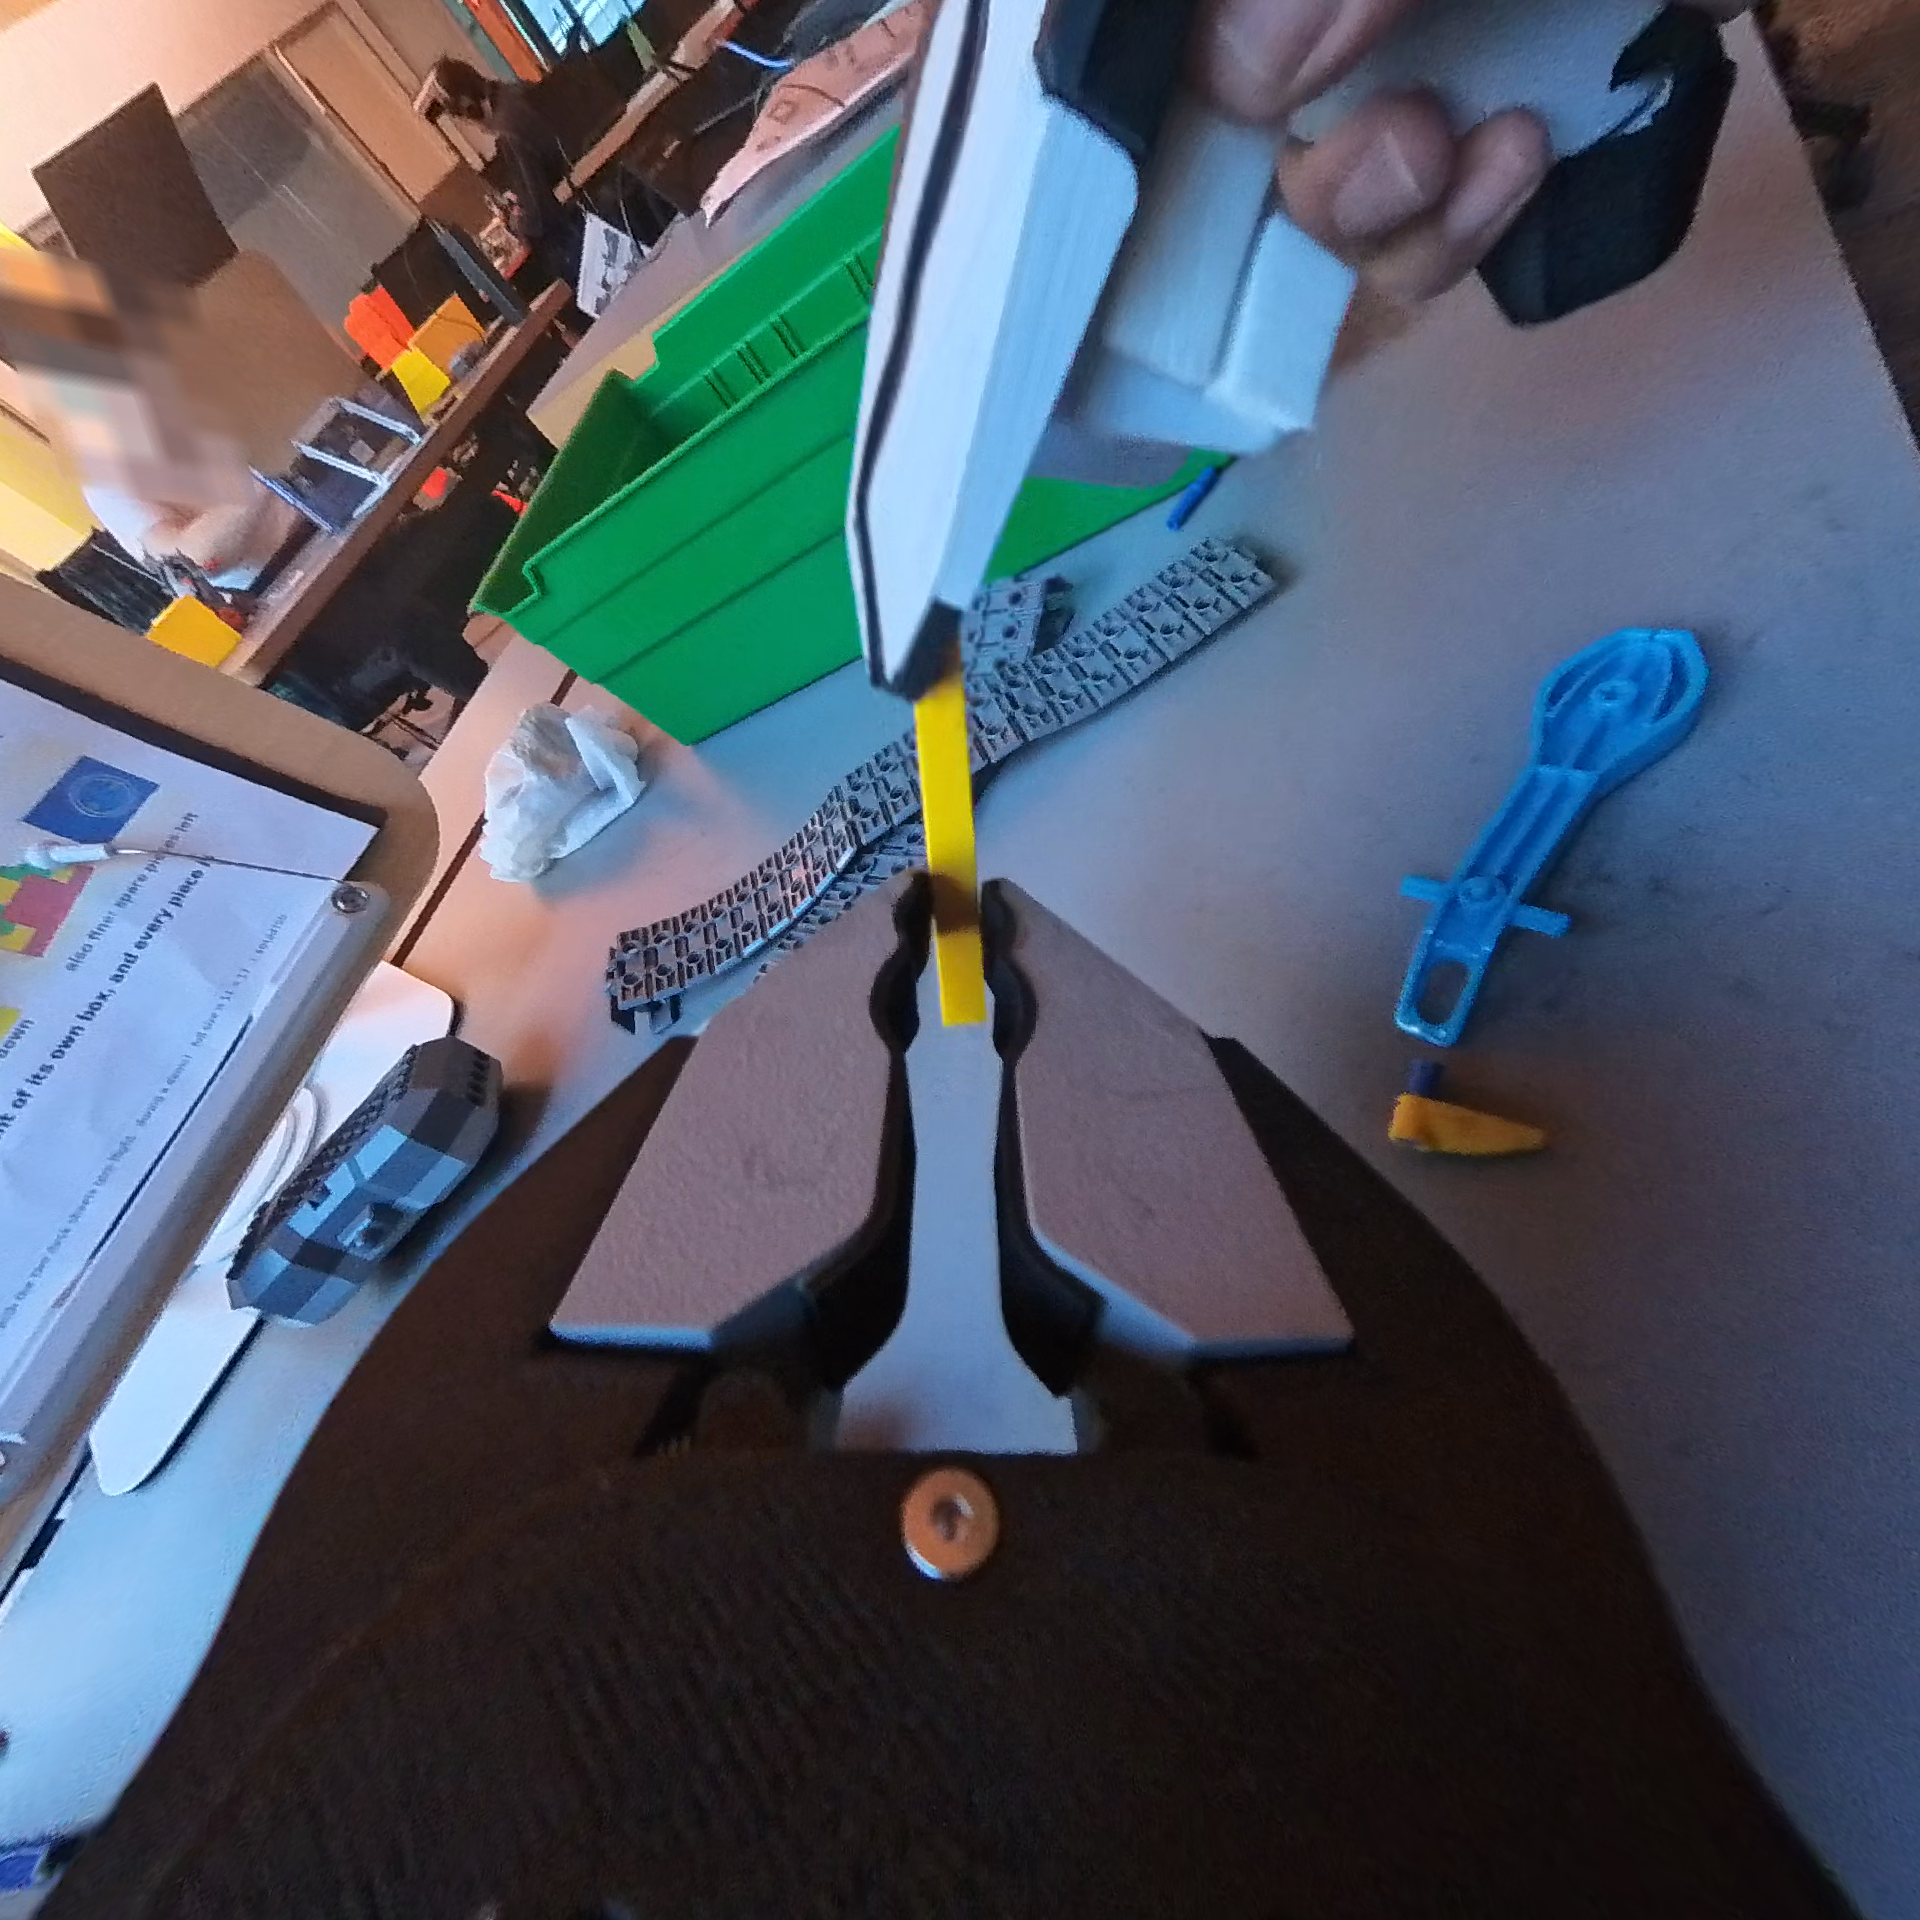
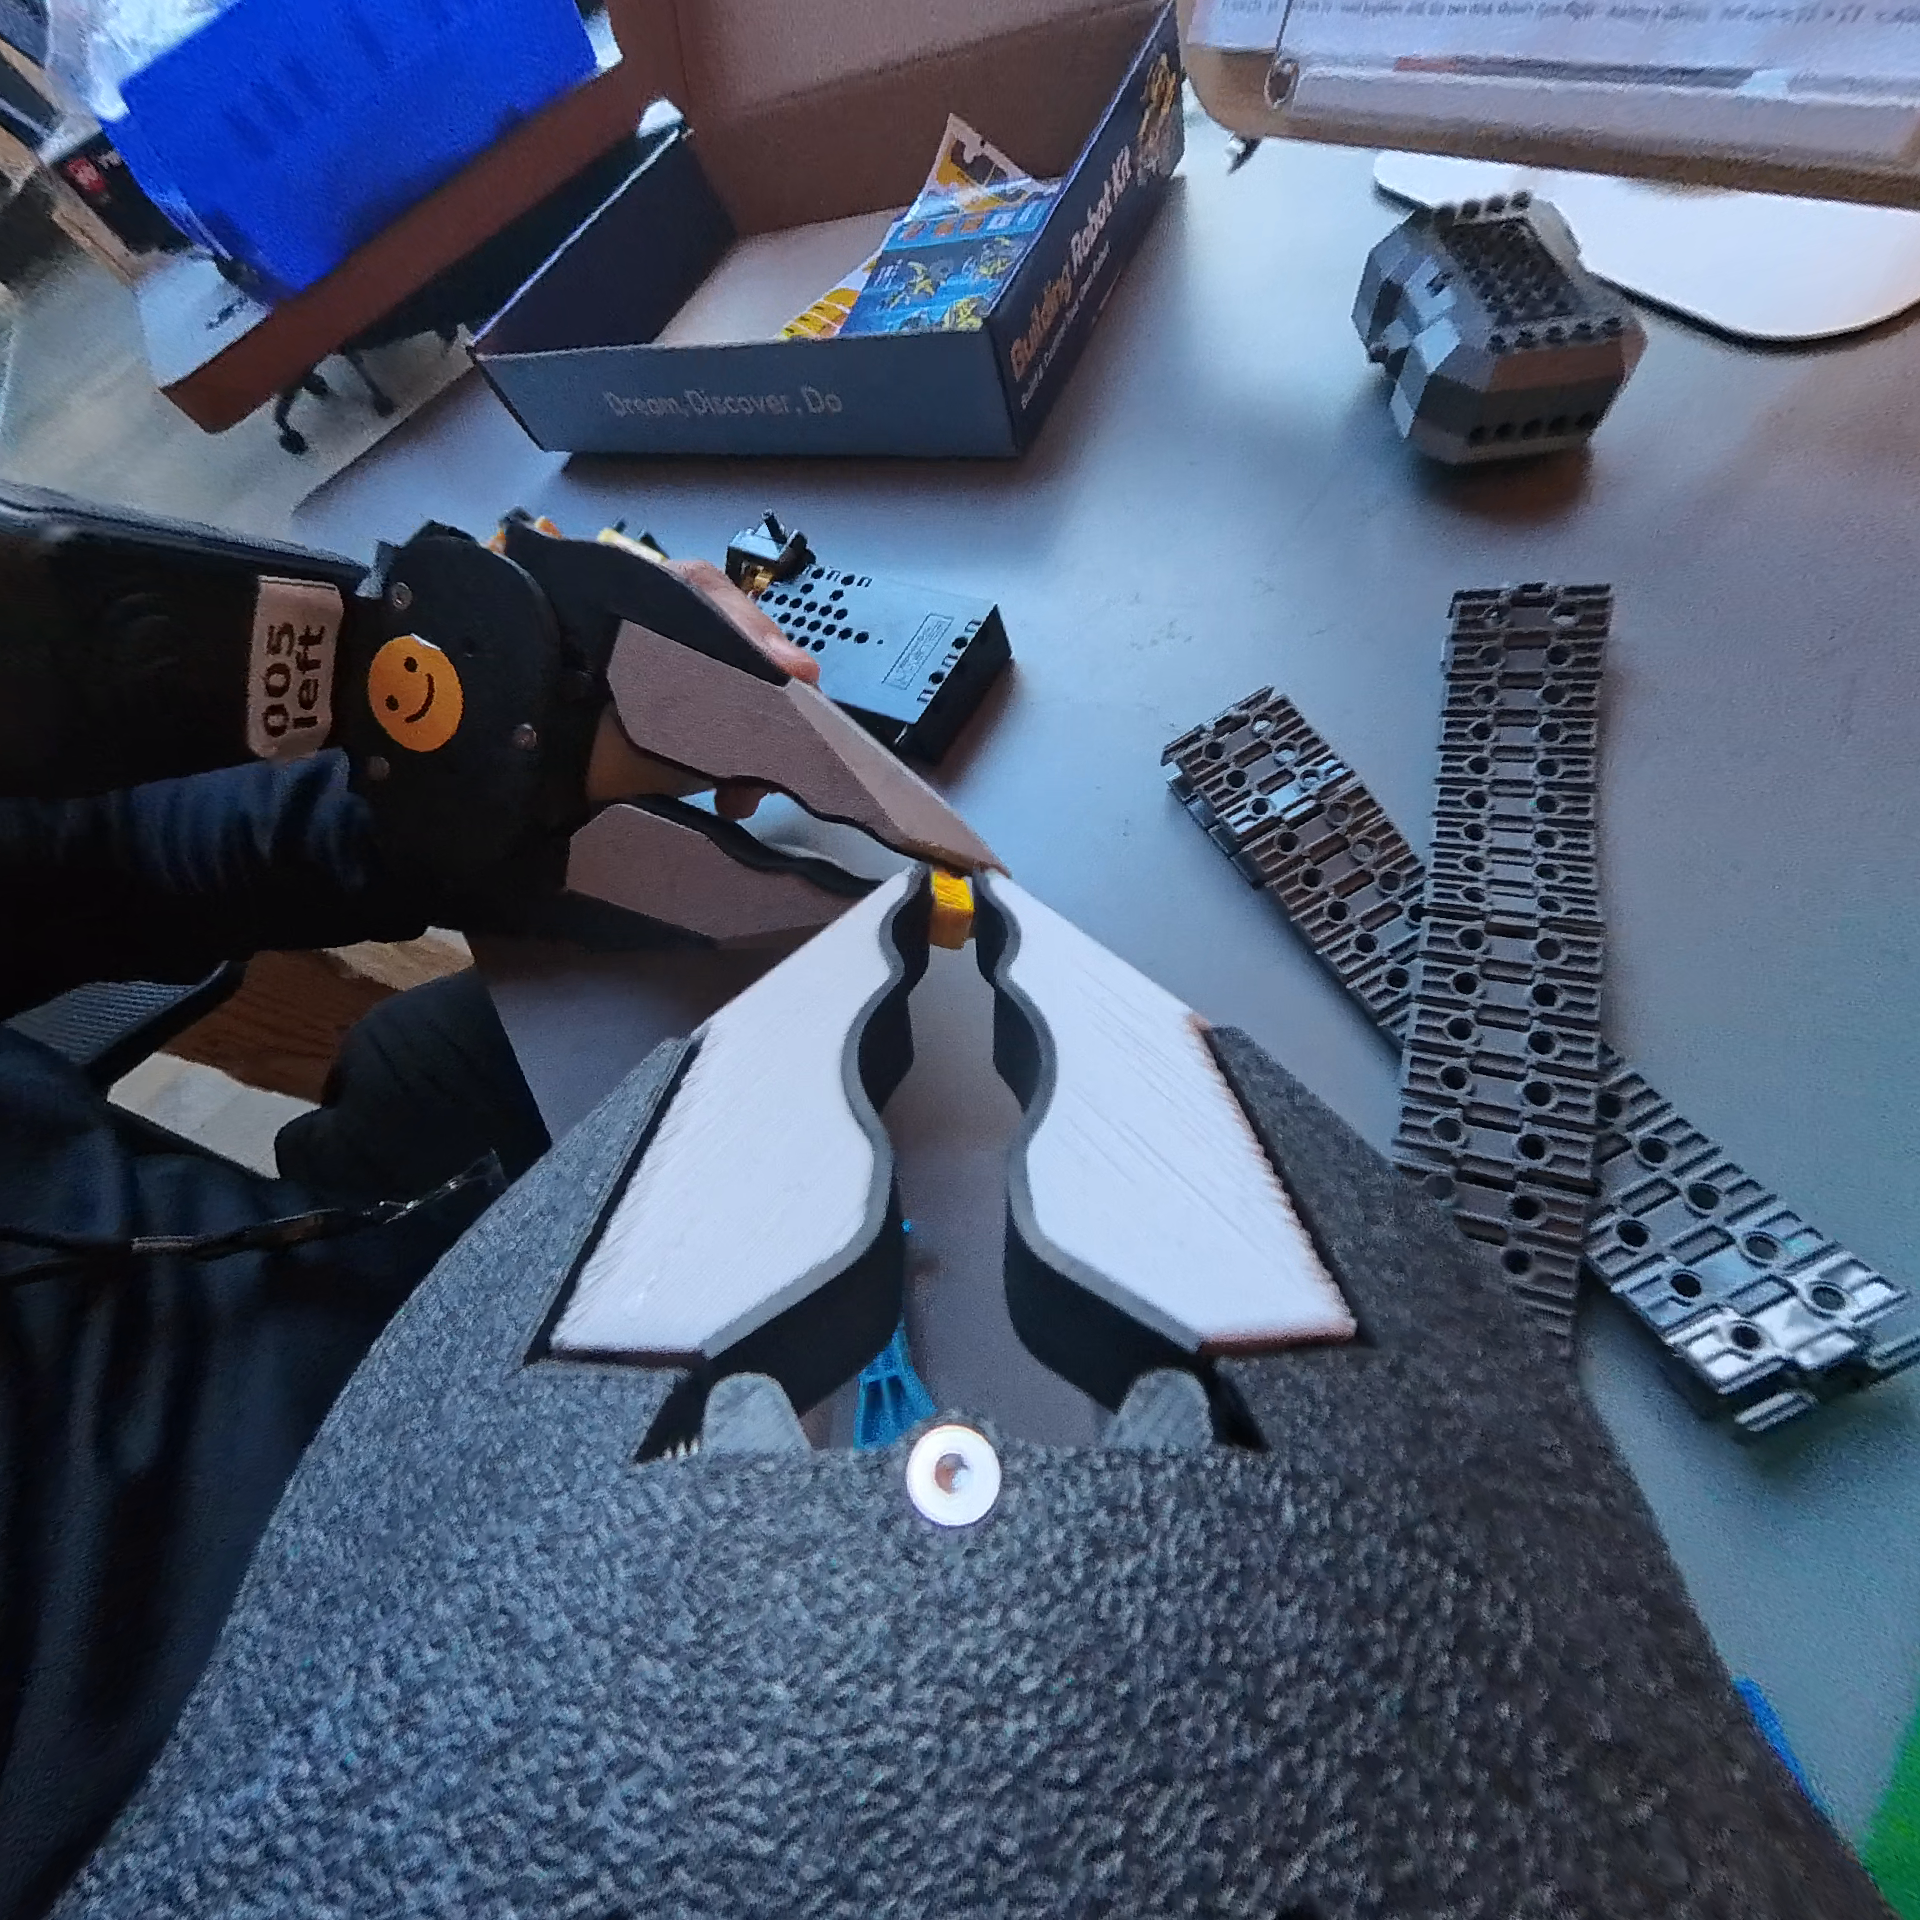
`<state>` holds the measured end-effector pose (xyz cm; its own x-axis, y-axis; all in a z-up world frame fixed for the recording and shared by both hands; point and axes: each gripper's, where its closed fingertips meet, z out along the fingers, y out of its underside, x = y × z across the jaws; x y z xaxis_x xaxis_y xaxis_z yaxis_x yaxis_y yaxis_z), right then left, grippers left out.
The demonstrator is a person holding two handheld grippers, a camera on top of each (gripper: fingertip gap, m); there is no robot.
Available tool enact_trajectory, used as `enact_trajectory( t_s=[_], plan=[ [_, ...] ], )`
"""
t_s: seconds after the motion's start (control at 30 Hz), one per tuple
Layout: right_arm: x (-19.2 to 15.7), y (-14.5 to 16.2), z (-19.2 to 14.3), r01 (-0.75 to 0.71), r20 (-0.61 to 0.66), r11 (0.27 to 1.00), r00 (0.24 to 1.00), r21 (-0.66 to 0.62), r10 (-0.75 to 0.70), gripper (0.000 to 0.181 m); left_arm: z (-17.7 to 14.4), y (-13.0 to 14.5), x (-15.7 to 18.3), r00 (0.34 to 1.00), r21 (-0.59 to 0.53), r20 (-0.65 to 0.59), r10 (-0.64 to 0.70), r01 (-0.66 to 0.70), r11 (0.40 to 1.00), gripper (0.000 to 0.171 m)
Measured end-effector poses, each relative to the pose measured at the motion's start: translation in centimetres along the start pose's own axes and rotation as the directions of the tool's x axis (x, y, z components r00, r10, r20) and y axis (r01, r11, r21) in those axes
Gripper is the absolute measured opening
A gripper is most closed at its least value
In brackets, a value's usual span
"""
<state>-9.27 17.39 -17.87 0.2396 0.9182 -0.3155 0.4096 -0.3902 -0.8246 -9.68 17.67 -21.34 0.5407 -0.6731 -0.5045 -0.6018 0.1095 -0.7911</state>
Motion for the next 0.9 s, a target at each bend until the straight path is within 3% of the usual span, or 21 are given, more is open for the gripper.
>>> enact_trajectory(
  t_s=[0.2,0.33,0.43,0.5,0.6,0.77,0.9],
  plan=[
    [2.1,-3.0,-3.7,0.033,-0.100,0.997,0.995,0.066,-0.027,0.004,0.1,0.2,0.0,0.999,-0.003,-0.018,-0.046,0.046,0.999,0.011],
    [5.8,-7.0,-9.3,0.134,-0.295,0.985,0.951,0.113,-0.095,0.003,0.2,0.3,-0.2,0.996,0.001,-0.029,-0.088,0.088,0.996,0.011],
    [10.9,-10.0,-15.3,0.225,-0.521,0.966,0.844,0.123,-0.130,0.004,0.3,0.4,-0.1,0.995,-0.006,-0.035,-0.091,0.091,0.996,0.011],
    [13.9,-9.8,-17.5,0.184,-0.578,0.980,0.809,0.074,-0.109,0.004,0.3,0.4,-0.2,0.995,-0.002,-0.034,-0.098,0.098,0.995,0.013],
    [16.0,-9.0,-18.7,0.079,-0.590,0.997,0.806,0.027,-0.047,0.027,0.1,0.3,-0.5,0.991,0.012,-0.034,-0.131,0.131,0.991,0.018],
    [12.6,-11.4,-20.1,0.228,-0.635,0.973,0.758,0.045,-0.148,0.026,-0.1,-0.2,-0.9,0.983,0.045,-0.035,-0.183,0.184,0.982,0.027],
    [6.0,-7.2,-15.1,0.229,-0.399,0.973,0.892,-0.007,-0.213,0.033,-0.4,-0.4,-1.4,0.977,0.066,-0.033,-0.209,0.211,0.975,0.029]
  ],
)
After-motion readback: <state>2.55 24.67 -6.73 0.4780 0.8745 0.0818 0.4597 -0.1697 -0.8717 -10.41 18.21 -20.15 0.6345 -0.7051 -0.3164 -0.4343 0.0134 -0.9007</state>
